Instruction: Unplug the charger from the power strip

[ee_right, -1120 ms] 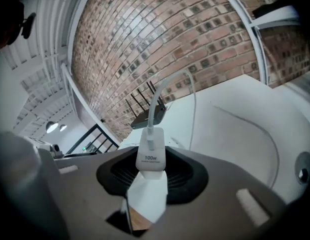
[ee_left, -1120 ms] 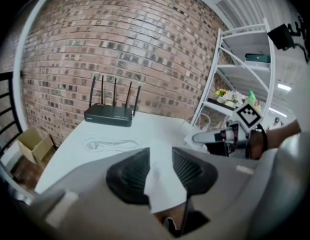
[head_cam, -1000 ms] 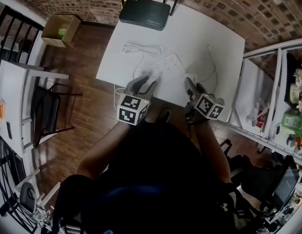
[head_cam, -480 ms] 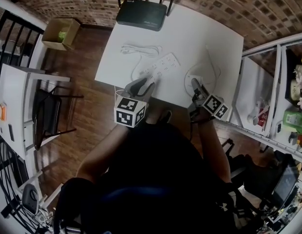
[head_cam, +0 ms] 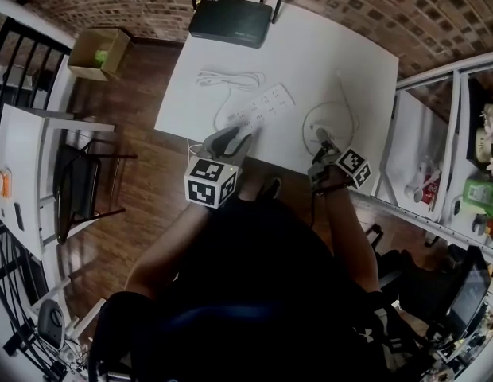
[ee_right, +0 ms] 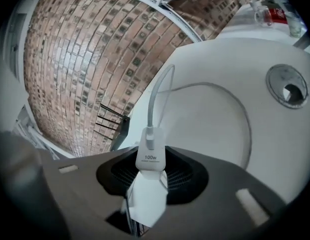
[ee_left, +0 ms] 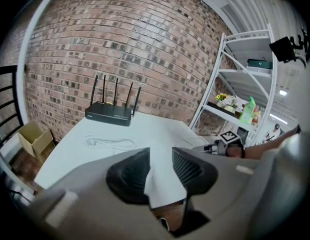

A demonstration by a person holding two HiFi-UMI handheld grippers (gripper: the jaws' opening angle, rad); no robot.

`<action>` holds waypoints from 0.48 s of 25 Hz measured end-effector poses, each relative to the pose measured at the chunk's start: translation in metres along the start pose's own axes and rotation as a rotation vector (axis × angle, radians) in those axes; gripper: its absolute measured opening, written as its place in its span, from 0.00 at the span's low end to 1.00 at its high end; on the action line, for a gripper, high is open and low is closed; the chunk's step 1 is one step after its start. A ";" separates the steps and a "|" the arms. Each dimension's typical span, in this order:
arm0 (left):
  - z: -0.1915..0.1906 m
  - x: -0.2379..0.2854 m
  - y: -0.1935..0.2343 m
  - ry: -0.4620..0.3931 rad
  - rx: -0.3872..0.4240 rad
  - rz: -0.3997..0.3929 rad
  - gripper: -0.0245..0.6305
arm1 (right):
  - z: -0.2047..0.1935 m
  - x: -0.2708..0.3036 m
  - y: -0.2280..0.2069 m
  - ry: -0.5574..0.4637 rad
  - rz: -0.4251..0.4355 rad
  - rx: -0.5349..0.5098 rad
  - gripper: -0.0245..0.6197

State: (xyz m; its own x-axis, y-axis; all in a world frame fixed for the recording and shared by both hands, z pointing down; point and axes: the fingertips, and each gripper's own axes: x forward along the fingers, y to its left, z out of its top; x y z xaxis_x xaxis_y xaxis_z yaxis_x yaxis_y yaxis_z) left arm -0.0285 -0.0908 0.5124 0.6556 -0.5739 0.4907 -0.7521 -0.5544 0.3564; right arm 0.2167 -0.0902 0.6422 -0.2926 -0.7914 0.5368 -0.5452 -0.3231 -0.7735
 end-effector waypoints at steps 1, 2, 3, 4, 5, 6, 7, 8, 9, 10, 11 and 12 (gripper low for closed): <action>0.000 0.000 0.000 0.000 0.000 0.001 0.25 | 0.000 0.000 -0.003 -0.001 -0.007 0.008 0.26; 0.001 0.000 0.001 0.000 0.000 0.002 0.25 | 0.000 0.001 -0.006 -0.001 -0.014 0.014 0.26; 0.001 0.001 0.001 0.001 0.000 0.003 0.25 | 0.000 0.001 -0.008 0.000 -0.020 0.019 0.26; 0.001 0.001 0.001 0.001 0.001 0.003 0.25 | 0.000 0.002 -0.010 0.000 -0.026 0.023 0.26; 0.002 0.002 0.001 0.002 0.001 0.002 0.25 | 0.000 0.002 -0.012 0.002 -0.029 0.026 0.26; 0.002 0.002 0.001 0.003 0.001 0.002 0.25 | 0.000 0.002 -0.013 0.004 -0.032 0.027 0.26; 0.002 0.002 0.002 0.005 0.001 0.001 0.25 | -0.001 0.003 -0.013 0.006 -0.034 0.026 0.26; 0.001 0.003 0.002 0.006 0.000 0.001 0.25 | -0.002 0.003 -0.014 0.010 -0.035 0.024 0.26; 0.001 0.003 0.003 0.008 -0.001 0.000 0.25 | -0.003 0.004 -0.014 0.014 -0.035 0.022 0.26; 0.001 0.003 0.003 0.009 -0.001 0.000 0.25 | -0.003 0.004 -0.014 0.018 -0.035 0.020 0.26; 0.000 0.004 0.004 0.011 -0.002 0.001 0.25 | -0.004 0.005 -0.014 0.022 -0.036 0.019 0.26; 0.000 0.004 0.005 0.013 -0.003 0.002 0.25 | -0.005 0.005 -0.014 0.026 -0.039 0.016 0.26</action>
State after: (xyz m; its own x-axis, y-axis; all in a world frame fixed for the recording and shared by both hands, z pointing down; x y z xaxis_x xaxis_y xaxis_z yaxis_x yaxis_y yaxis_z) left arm -0.0294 -0.0953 0.5163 0.6534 -0.5667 0.5019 -0.7534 -0.5516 0.3580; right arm 0.2192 -0.0869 0.6573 -0.2920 -0.7642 0.5751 -0.5437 -0.3621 -0.7572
